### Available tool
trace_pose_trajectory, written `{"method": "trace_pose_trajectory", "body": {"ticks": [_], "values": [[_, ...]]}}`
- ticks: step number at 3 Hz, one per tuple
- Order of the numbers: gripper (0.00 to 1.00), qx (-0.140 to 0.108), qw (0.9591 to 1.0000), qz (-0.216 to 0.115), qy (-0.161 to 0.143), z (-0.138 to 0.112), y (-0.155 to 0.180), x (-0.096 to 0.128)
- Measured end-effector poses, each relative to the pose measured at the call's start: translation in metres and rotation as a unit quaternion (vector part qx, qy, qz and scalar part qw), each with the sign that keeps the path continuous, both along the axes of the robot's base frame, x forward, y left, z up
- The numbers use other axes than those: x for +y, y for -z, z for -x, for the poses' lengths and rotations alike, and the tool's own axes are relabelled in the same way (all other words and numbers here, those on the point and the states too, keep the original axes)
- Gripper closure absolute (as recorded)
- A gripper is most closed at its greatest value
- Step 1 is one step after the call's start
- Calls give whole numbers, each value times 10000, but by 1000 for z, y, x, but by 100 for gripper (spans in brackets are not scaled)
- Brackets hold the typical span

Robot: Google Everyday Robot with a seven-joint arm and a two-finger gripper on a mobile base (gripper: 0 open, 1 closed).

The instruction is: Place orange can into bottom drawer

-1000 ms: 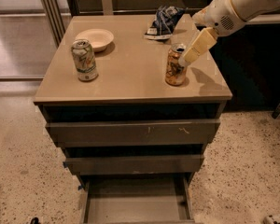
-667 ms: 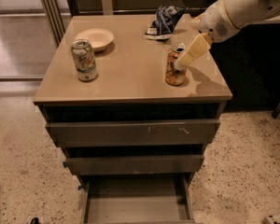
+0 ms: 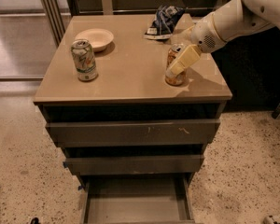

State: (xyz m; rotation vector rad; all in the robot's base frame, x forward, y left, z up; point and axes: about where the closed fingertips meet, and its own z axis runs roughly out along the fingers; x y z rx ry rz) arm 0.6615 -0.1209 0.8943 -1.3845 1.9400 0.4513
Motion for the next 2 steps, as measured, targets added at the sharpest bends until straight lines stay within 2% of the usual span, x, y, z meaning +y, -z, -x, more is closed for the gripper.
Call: {"method": "trace_pose_trajectory", "body": {"ticks": [1,2], "values": [[25,23,10000,51,-18,1,12,6],[56,23,10000,51,-18,1,12,6]]}}
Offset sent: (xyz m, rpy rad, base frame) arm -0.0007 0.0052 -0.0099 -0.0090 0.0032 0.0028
